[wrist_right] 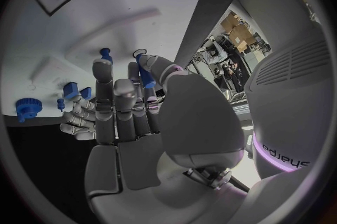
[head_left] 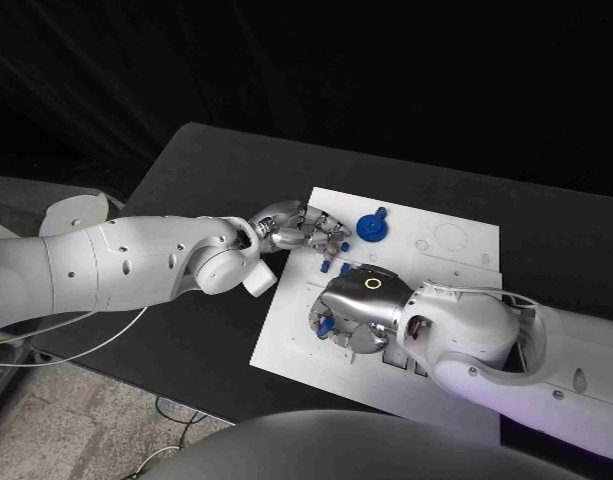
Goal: Assemble the parts on the task board
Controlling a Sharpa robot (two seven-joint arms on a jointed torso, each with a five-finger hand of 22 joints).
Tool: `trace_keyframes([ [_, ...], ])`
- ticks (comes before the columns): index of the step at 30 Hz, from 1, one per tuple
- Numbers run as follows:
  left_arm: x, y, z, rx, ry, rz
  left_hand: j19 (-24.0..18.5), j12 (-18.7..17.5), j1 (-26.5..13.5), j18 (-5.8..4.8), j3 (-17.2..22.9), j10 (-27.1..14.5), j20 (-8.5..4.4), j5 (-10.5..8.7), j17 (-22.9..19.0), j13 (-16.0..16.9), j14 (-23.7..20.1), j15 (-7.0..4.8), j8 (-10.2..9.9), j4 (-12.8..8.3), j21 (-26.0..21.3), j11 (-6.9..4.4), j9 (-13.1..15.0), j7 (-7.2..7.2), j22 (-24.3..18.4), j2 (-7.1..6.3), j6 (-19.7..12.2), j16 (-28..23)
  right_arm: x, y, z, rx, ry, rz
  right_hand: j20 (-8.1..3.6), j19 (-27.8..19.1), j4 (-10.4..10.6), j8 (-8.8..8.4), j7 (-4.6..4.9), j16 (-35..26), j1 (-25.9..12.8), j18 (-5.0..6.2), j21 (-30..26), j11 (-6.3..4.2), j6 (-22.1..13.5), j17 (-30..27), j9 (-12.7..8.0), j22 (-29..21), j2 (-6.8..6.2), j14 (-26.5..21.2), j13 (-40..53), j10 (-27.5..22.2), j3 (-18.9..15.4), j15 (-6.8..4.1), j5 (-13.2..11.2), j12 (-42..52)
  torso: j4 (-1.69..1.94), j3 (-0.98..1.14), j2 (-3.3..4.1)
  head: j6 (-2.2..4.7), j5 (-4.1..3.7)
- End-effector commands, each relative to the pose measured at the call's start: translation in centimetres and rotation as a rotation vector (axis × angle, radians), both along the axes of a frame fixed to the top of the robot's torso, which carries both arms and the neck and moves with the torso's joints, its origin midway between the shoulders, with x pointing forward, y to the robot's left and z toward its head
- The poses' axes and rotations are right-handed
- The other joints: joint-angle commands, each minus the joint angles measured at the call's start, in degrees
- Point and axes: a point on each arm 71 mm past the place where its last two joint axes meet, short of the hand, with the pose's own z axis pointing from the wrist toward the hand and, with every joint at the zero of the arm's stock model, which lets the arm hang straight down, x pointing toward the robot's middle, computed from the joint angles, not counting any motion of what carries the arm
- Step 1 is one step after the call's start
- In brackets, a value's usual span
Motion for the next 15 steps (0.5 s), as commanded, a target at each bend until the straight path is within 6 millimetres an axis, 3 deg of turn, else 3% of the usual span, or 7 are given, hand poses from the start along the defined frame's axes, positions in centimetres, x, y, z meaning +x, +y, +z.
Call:
trace_keyframes([
  [1, -0.34, -0.22, -0.46, 0.008, 0.031, -0.025, 0.1, 0.4, -0.2, -0.97, 0.1, 0.0, 0.2, 0.16, -0.1, -0.1, 0.0, 0.51, 0.2, 0.3, -0.2, 0.43, -0.1, 0.1, 1.2, 0.48, -0.4, 0.3, -0.18, 0.13, 0.0, -0.05, -0.066, 0.007, -0.08, -0.8, -0.1, 0.4, 1.51, -0.5, 0.2, 0.13, -0.8, -0.03, 2.3, -0.4, 0.4, 2.7, -0.64, -0.6, 0.1, 0.4, -0.5, 0.0, 0.4, -0.2, 0.0, 0.03, -0.03, 0.0, 0.07],
  [15, -0.37, -0.24, -0.53, 0.009, 0.036, -0.028, 0.1, 0.4, -0.2, -0.97, 0.1, 0.0, 0.21, 0.16, -0.1, -0.1, 0.0, 0.52, 0.2, 0.2, -0.2, 0.44, -0.1, 0.11, 1.2, 0.51, -0.4, 0.3, -1.13, 0.64, 0.22, -0.116, -0.102, 0.03, -0.3, -2.1, -0.4, 0.69, 1.15, -2.0, 0.3, 0.5, -2.9, -0.26, 2.9, -2.3, 0.6, 2.2, -1.09, -1.9, -0.1, 0.4, -0.8, -0.05, 1.0, -0.3, -0.03, -0.03, -0.02, 0.0, 0.29],
])
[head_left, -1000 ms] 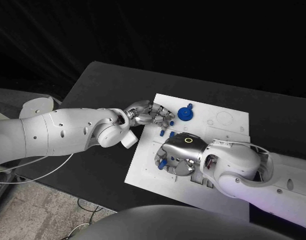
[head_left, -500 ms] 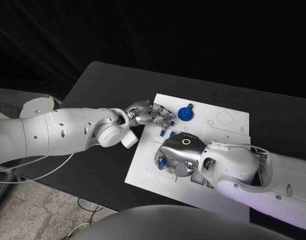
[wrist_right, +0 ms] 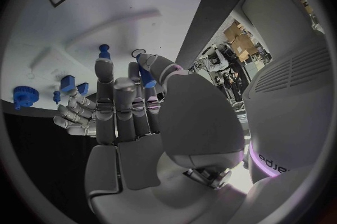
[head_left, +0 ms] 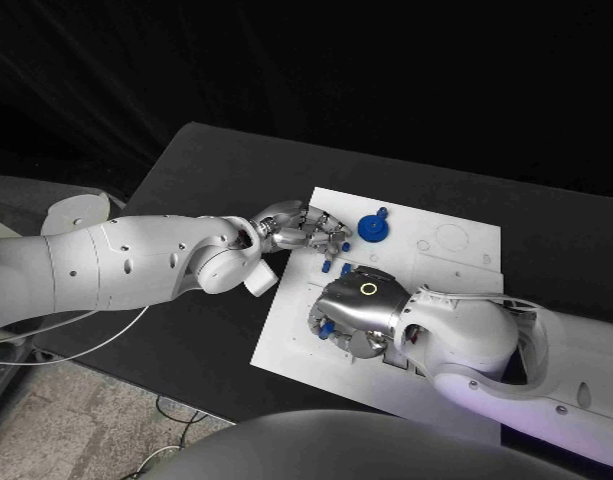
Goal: Assemble the parts on the task board
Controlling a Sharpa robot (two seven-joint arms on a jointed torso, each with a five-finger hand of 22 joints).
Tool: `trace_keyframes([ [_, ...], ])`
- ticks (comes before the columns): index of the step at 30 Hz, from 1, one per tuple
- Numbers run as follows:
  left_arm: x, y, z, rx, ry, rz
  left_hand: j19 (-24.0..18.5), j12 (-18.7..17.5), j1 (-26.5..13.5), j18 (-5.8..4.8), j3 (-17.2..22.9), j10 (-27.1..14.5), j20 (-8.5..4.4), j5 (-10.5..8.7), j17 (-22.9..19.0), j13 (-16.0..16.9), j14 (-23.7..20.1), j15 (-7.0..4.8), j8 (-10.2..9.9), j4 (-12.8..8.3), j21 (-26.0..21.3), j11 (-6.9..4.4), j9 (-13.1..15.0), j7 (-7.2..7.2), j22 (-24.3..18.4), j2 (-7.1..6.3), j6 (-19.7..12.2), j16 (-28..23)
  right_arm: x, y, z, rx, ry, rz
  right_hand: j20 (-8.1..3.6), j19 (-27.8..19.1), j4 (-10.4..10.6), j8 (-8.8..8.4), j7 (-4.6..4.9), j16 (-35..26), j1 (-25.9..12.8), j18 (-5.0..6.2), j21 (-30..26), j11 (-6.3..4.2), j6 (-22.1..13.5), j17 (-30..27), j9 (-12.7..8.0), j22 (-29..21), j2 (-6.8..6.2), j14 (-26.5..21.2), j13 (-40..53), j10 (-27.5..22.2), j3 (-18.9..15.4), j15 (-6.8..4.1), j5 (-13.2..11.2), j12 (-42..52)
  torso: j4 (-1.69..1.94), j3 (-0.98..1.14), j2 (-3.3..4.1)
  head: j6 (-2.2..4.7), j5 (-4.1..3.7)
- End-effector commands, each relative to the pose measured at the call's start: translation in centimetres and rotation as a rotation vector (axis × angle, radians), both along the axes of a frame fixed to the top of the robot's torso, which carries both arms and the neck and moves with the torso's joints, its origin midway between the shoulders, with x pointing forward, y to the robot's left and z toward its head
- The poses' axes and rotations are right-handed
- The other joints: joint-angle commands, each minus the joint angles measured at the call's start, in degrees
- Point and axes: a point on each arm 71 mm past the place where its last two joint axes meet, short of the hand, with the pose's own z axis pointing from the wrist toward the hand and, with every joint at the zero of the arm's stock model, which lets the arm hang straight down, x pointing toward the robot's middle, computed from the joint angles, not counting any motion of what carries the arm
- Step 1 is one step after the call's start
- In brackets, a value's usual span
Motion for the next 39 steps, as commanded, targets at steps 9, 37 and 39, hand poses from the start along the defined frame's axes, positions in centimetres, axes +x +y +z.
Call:
trace_keyframes([
  [9, -0.38, -0.31, -0.58, 0.01, 0.036, -0.029, 0.2, 0.4, -0.3, -0.59, 0.1, 0.0, 0.3, 0.16, -0.1, -0.1, -0.1, 0.53, 0.2, 0.2, -0.3, 0.44, -0.1, 0.11, 1.2, 0.52, -0.4, 0.3, -0.16, 0.14, -0.52, -0.12, -0.02, -0.016, -0.09, -1.4, -0.2, -0.13, 1.84, -1.3, 0.1, 0.72, -1.9, -0.17, 1.8, -1.4, 0.0, 1.9, -0.81, -1.4, -0.2, -0.4, -0.4, 0.13, -0.4, -0.7, 0.02, -0.02, -0.02, 0.0, 0.01],
  [37, -0.43, -0.34, -0.67, 0.012, 0.042, -0.032, 0.2, 0.4, -0.3, -0.6, 0.1, 0.0, 0.31, 0.15, -0.1, -0.1, -0.1, 0.54, 0.2, 0.2, -0.3, 0.45, -0.1, 0.11, 1.2, 0.53, -0.4, 0.3, -0.2, 0.62, -0.09, -0.101, -0.076, -0.034, -0.13, -2.1, -0.4, -0.67, 1.8, -1.5, 0.0, 0.74, -2.6, 0.11, 1.5, -1.6, -0.3, 1.8, -0.9, -1.6, 0.2, -2.0, -0.6, 0.33, 0.4, -0.4, 0.01, -0.03, 0.01, 0.0, 0.29],
  [39, -0.43, -0.37, -0.69, 0.013, 0.044, -0.034, 0.2, 0.4, -0.3, -0.6, 0.1, 0.0, 0.31, 0.15, -0.1, -0.1, -0.1, 0.54, 0.2, 0.2, -0.3, 0.45, -0.1, 0.11, 1.2, 0.53, -0.4, 0.3, -0.19, 0.61, -0.12, -0.102, -0.072, -0.035, -0.11, -2.2, -0.4, -0.72, 1.77, -1.5, -0.1, 0.73, -2.6, 0.14, 1.5, -1.6, -0.4, 1.8, -0.9, -1.6, 0.3, -2.1, -0.6, 0.35, 0.3, -0.4, -0.01, -0.04, 0.0, 0.0, 0.32],
])
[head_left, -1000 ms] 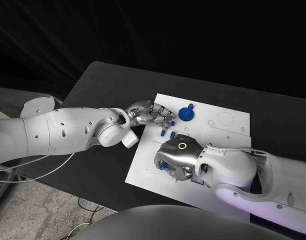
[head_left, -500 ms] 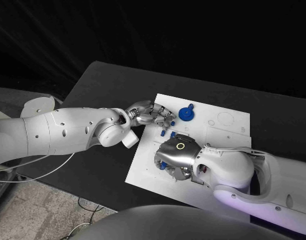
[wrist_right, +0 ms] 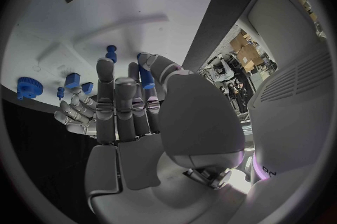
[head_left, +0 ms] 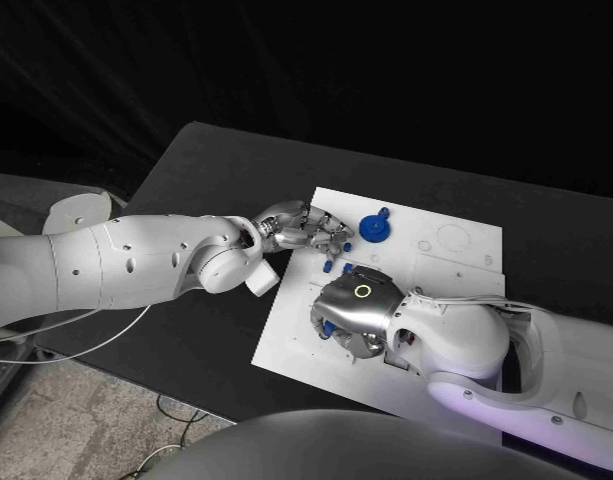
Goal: Assemble the parts on the task board
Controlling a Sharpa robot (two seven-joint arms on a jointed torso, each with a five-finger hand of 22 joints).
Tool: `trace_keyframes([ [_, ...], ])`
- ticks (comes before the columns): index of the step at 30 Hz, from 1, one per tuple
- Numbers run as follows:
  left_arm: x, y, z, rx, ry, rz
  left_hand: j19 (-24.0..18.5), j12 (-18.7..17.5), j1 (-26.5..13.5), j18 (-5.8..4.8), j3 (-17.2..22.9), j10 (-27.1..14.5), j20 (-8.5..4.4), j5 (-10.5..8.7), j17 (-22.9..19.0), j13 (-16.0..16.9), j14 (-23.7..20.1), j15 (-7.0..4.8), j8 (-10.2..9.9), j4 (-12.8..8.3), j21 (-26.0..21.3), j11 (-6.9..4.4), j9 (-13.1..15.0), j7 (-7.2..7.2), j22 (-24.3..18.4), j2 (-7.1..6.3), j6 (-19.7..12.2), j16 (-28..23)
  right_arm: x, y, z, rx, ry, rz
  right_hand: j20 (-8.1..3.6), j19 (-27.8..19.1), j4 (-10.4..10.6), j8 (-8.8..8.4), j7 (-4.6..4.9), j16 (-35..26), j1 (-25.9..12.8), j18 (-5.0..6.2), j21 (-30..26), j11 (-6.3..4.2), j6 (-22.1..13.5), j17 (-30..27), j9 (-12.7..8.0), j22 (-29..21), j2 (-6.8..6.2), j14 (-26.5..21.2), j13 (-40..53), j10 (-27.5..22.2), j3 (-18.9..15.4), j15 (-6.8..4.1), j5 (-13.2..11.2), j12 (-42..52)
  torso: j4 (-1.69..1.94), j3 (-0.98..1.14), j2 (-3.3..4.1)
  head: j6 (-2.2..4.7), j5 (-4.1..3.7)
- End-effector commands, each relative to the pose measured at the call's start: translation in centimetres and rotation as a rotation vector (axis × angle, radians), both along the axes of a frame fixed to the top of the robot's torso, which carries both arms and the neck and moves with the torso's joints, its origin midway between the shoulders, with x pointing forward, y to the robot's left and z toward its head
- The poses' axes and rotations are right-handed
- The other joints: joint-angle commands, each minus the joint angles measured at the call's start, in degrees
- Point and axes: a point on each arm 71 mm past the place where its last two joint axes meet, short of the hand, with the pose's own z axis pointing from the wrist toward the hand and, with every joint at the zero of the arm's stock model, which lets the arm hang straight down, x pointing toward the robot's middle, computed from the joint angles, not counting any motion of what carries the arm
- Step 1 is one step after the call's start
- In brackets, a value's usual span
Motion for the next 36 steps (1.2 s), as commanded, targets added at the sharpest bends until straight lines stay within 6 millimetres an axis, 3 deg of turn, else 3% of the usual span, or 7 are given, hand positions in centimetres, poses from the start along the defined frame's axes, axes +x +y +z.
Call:
trace_keyframes([
  [1, -0.46, -0.32, -0.65, 0.014, 0.04, -0.032, 0.0, 0.2, -0.1, -0.68, 0.1, 0.0, 0.3, 0.14, 0.0, -0.1, 0.1, 0.35, 0.2, 0.2, -0.3, 0.45, -0.1, 0.11, 1.2, 0.32, -0.4, 0.3, 0.1, -0.13, -0.21, -0.018, -0.004, -0.014, 0.03, -0.2, 0.0, -0.28, 1.56, -0.3, -0.2, 0.72, -0.2, -0.01, 1.2, 0.0, 0.0, 1.8, -0.37, -0.3, 0.1, -0.6, -0.4, 0.06, 0.1, 0.0, -0.07, -0.02, -0.03, 0.0, 0.04],
  [18, -0.46, -0.41, -0.73, 0.017, 0.046, -0.036, 0.0, 0.2, -0.1, -0.68, 0.1, 0.0, 0.3, 0.12, 0.0, -0.1, 0.1, 0.36, 0.2, 0.2, -0.3, 0.46, -0.1, 0.12, 1.2, 0.34, -0.4, 0.4, 0.03, 0.0, -0.29, 0.001, 0.041, -0.008, 0.22, 0.0, 0.3, -0.58, 1.26, 0.1, -0.7, 0.69, -0.1, 0.0, 1.4, 0.3, -0.2, 1.8, 0.19, 0.0, 1.3, -2.2, -1.1, 0.05, -3.5, 1.4, -0.05, 0.01, -0.05, 0.0, -0.08],
  [36, -0.51, -0.48, -0.79, 0.019, 0.053, -0.041, -0.1, 0.2, -0.2, -0.69, 0.1, 0.0, 0.31, 0.11, 0.0, -0.1, 0.1, 0.37, 0.3, 0.2, -0.3, 0.47, -0.1, 0.12, 1.2, 0.37, -0.4, 0.4, 0.2, 0.44, -0.34, 0.0, 0.024, -0.005, 0.23, 0.0, 0.3, -0.58, 1.24, 0.1, -0.7, 0.71, -0.2, -0.01, 1.5, 0.2, -0.2, 1.8, 0.24, 0.0, 1.4, -2.3, -1.1, 0.06, -3.7, 1.5, -0.02, -0.02, 0.03, 0.0, -0.19],
])
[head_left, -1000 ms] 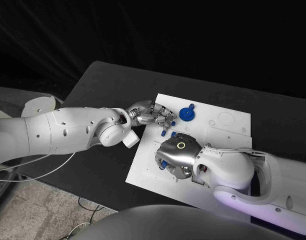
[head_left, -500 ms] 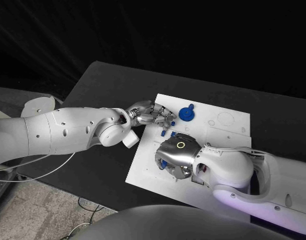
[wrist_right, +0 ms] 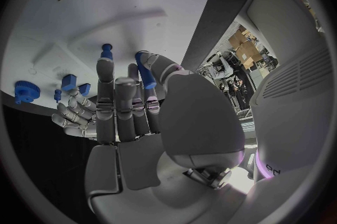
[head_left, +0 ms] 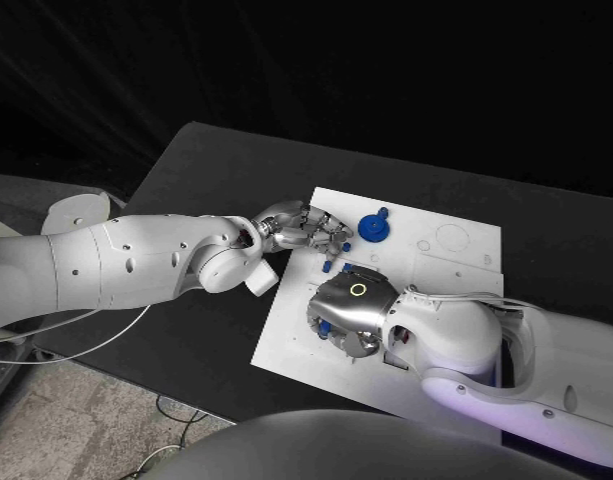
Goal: Assemble the parts on the task board
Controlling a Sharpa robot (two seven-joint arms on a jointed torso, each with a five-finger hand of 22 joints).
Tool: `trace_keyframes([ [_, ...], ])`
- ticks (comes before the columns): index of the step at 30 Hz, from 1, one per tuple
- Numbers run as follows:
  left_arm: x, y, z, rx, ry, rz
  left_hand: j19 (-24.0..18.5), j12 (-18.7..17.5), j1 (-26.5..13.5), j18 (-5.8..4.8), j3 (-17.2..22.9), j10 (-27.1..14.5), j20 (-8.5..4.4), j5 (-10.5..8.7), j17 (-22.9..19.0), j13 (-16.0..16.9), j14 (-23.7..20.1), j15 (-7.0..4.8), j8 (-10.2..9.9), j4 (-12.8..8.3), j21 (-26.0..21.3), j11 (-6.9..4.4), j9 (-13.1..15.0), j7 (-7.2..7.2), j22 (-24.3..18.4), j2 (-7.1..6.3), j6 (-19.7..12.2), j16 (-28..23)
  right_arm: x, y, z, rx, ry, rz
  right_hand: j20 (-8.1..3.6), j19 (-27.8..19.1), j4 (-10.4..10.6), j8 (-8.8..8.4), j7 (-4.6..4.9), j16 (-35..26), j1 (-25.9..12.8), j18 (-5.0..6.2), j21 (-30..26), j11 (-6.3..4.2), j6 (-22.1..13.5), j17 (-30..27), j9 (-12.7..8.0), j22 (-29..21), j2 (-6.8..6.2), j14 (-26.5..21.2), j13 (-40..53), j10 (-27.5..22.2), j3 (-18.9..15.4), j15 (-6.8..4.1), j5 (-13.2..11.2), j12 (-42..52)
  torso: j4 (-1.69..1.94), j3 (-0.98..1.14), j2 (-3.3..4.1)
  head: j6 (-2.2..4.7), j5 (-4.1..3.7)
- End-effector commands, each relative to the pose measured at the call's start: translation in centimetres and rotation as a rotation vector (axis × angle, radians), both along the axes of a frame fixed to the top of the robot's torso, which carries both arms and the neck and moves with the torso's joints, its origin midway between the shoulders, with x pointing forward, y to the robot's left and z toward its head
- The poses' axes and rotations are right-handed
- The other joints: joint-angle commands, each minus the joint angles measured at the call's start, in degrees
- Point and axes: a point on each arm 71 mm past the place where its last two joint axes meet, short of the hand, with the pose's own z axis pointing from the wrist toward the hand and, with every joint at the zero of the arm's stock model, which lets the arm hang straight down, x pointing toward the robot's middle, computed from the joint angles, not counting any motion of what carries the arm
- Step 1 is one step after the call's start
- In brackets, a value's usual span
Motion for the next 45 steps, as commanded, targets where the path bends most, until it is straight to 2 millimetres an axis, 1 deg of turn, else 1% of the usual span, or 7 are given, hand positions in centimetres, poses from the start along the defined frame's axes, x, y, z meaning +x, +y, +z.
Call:
trace_keyframes([
  [1, -0.58, -0.45, -0.78, 0.018, 0.047, -0.04, -0.2, 0.2, -0.2, -0.67, 0.1, 0.0, 0.43, 0.11, -0.1, -0.1, 0.1, 0.37, 0.3, 0.2, -0.3, 0.47, -0.1, 0.12, 1.2, 0.37, -0.4, 0.4, 0.05, -0.03, -0.21, -0.013, -0.007, -0.001, 0.23, -0.1, 0.1, 0.3, 0.35, 0.1, -0.4, 0.71, -0.3, -0.03, 0.7, -0.1, 0.0, 1.7, 0.01, -0.1, 0.1, -0.5, -0.3, 0.06, -0.4, 0.4, 0.01, -0.01, 0.01, 0.0, 0.01],
  [7, -0.59, -0.46, -0.81, 0.019, 0.05, -0.041, -0.2, 0.2, -0.2, -0.68, 0.1, 0.0, 0.43, 0.11, -0.1, -0.1, 0.0, 0.37, 0.3, 0.2, -0.3, 0.48, -0.1, 0.12, 1.2, 0.38, -0.4, 0.4, 0.08, 0.0, -0.23, -0.018, -0.011, -0.004, 0.23, -0.2, -0.1, 0.1, 0.38, -0.1, -0.1, 0.77, -0.6, 0.03, 0.5, -0.3, -0.1, 1.7, -0.02, -0.2, 0.2, -0.7, -0.2, 0.09, -0.2, 0.6, 0.0, -0.03, -0.01, 0.0, 0.14],
  [20, -0.63, -0.47, -0.96, 0.023, 0.059, -0.045, -0.2, 0.2, -0.2, -0.68, 0.1, 0.0, 0.44, 0.11, -0.1, -0.1, 0.0, 0.38, 0.3, 0.2, -0.4, 0.49, -0.1, 0.12, 1.2, 0.41, -0.4, 0.4, -0.02, -0.01, -0.36, -0.025, 0.022, -0.007, 0.34, -0.4, 0.1, -0.28, 0.37, -0.4, -0.5, 0.79, -1.2, 0.21, 0.1, -0.8, -0.3, 1.5, -0.08, -0.6, 0.4, -1.2, -0.4, 0.22, -0.8, 0.8, -0.03, 0.02, -0.04, 0.0, 0.22],
  [33, -0.69, -0.46, -1.13, 0.028, 0.068, -0.047, -0.2, 0.2, -0.2, -0.69, 0.2, 0.0, 0.44, 0.11, -0.1, -0.1, 0.0, 0.39, 0.3, 0.2, -0.4, 0.51, -0.1, 0.12, 1.2, 0.43, -0.4, 0.4, -0.04, 0.0, -0.43, -0.021, 0.039, -0.01, 0.53, -0.4, 0.5, -0.81, 0.23, -0.5, -0.9, 0.83, -1.8, 0.3, -0.2, -1.0, -0.7, 1.4, -0.1, -0.7, 0.9, -2.1, -0.7, 0.27, -3.4, 1.5, -0.01, 0.0, -0.02, 0.0, 0.15],
  [35, -0.68, -0.45, -1.15, 0.029, 0.07, -0.047, -0.2, 0.3, -0.2, -0.69, 0.2, 0.0, 0.44, 0.11, -0.1, -0.2, 0.0, 0.4, 0.3, 0.2, -0.4, 0.52, -0.1, 0.12, 1.2, 0.43, -0.4, 0.4, -0.02, 0.0, -0.44, -0.021, 0.04, -0.011, 0.59, -0.4, 0.6, -1.47, 0.14, -0.5, -0.9, 0.82, -1.9, 0.48, -1.2, -1.0, -1.0, 1.4, -0.14, -0.8, 1.0, -2.4, -0.7, 0.35, -3.8, 1.6, 0.0, -0.02, -0.05, 0.0, 0.19],
  [43, -0.68, -0.4, -1.21, 0.033, 0.074, -0.047, -0.2, 0.3, -0.2, -0.7, 0.2, 0.0, 0.45, 0.12, -0.1, -0.2, -0.1, 0.41, 0.3, 0.2, -0.4, 0.54, -0.1, 0.12, 1.2, 0.44, -0.4, 0.4, -0.04, 0.03, -0.43, -0.017, 0.044, -0.011, 0.63, -0.3, 0.6, -1.7, 0.16, -0.5, -1.0, 0.83, -2.1, 0.54, -1.5, -1.1, -1.2, 1.4, -0.16, -0.8, 1.0, -2.5, -0.7, 0.38, -4.1, 1.7, 0.0, 0.02, -0.04, 0.0, 0.19],
  [45, -0.68, -0.4, -1.23, 0.034, 0.076, -0.047, -0.2, 0.3, -0.2, -0.7, 0.2, 0.0, 0.45, 0.12, -0.1, -0.2, -0.1, 0.41, 0.3, 0.2, -0.4, 0.54, -0.1, 0.12, 1.2, 0.44, -0.4, 0.4, -0.02, 0.02, -0.43, -0.016, 0.043, -0.012, 0.68, -0.3, 0.8, -2.23, 0.33, -0.5, -1.0, 0.84, -2.2, 0.61, -2.3, -1.1, -1.6, 1.4, -0.23, -0.8, 1.1, -2.9, -0.6, 0.39, -4.5, 1.7, -0.01, 0.02, -0.04, 0.0, 0.21],
])
